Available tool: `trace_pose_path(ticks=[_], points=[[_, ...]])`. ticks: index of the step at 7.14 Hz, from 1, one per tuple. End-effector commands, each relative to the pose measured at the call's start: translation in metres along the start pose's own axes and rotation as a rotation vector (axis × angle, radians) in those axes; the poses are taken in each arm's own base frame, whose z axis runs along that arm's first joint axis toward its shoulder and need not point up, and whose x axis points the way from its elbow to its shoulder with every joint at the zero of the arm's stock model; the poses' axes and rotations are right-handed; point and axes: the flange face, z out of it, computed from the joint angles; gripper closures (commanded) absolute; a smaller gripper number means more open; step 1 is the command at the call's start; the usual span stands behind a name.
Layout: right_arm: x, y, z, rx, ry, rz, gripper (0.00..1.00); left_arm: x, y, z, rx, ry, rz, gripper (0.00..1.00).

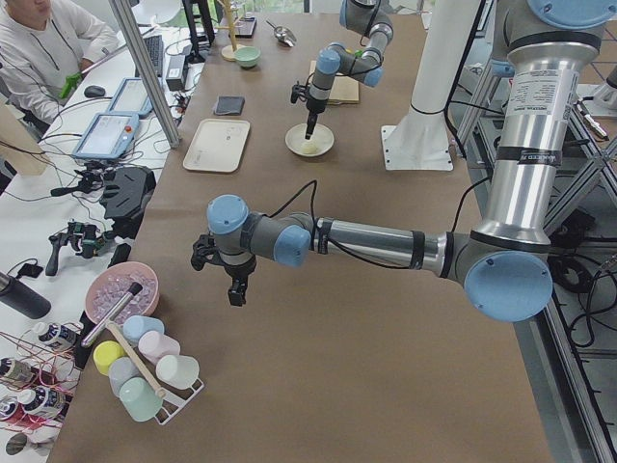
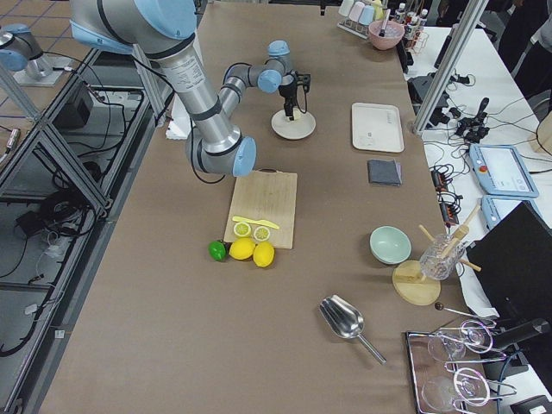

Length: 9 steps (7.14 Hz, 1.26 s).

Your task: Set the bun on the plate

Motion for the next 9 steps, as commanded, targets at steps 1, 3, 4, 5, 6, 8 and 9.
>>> trace_pose_path(ticks=[1,3,4,5,6,8,9], points=[[0.025,-0.042,-0.007,-0.003,0.003,-0.005,0.01,-0.054,0.011,-0.035,-0.052,-0.020,-0.011,0.02],[0.060,-0.072,-0.019,-0.011,-0.002,-0.044,0.01,-0.075,0.014,-0.083,-0.147,-0.014,-0.032,0.02],[0.096,-0.094,-0.025,-0.031,0.004,-0.067,0.01,-0.079,0.024,-0.077,-0.152,-0.009,-0.036,0.02],[0.154,-0.122,-0.033,-0.042,0.017,-0.152,0.01,-0.081,0.027,-0.073,-0.150,-0.006,-0.033,0.02],[0.233,-0.155,-0.055,-0.088,0.001,-0.197,0.01,-0.082,0.029,-0.072,-0.127,-0.008,-0.012,0.02],[0.385,-0.206,-0.112,-0.119,-0.038,-0.191,0.00,-0.082,0.028,-0.069,-0.098,-0.008,0.011,0.02],[0.466,-0.203,-0.119,-0.117,0.012,-0.277,0.00,-0.084,0.029,-0.065,-0.105,-0.009,0.009,0.02]])
